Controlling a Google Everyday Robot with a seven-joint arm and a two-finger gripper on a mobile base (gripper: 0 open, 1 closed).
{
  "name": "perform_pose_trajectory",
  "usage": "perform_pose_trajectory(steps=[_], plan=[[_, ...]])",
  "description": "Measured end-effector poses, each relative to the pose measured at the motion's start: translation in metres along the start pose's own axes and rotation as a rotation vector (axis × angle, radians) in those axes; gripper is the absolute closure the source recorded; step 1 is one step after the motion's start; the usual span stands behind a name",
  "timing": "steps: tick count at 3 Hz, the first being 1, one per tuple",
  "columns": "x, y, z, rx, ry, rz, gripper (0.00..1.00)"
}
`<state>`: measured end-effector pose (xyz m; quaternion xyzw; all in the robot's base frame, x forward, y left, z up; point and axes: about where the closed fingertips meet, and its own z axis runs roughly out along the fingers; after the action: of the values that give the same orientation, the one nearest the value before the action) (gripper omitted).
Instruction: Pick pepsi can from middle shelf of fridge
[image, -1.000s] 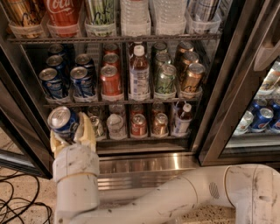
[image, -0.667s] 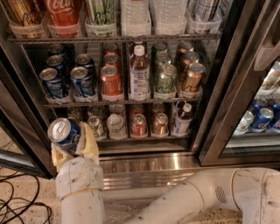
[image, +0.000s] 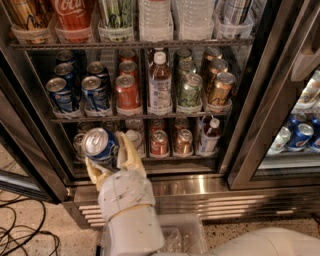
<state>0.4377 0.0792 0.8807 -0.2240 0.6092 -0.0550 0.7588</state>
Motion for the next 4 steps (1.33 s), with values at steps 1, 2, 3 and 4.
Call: perform_pose_trajectory(steps=[1,2,3,4], plan=[[0.001,-0.006,-0.007,-0.038,-0.004,-0.080,1.00],[0.001,-0.006,-0.007,-0.038,-0.004,-0.080,1.00],[0.003,-0.011,-0.003,-0.072,-0.022,-0.053,1.00],[0.039,-0.059,0.021,-0.111,0.025,0.033,1.00]])
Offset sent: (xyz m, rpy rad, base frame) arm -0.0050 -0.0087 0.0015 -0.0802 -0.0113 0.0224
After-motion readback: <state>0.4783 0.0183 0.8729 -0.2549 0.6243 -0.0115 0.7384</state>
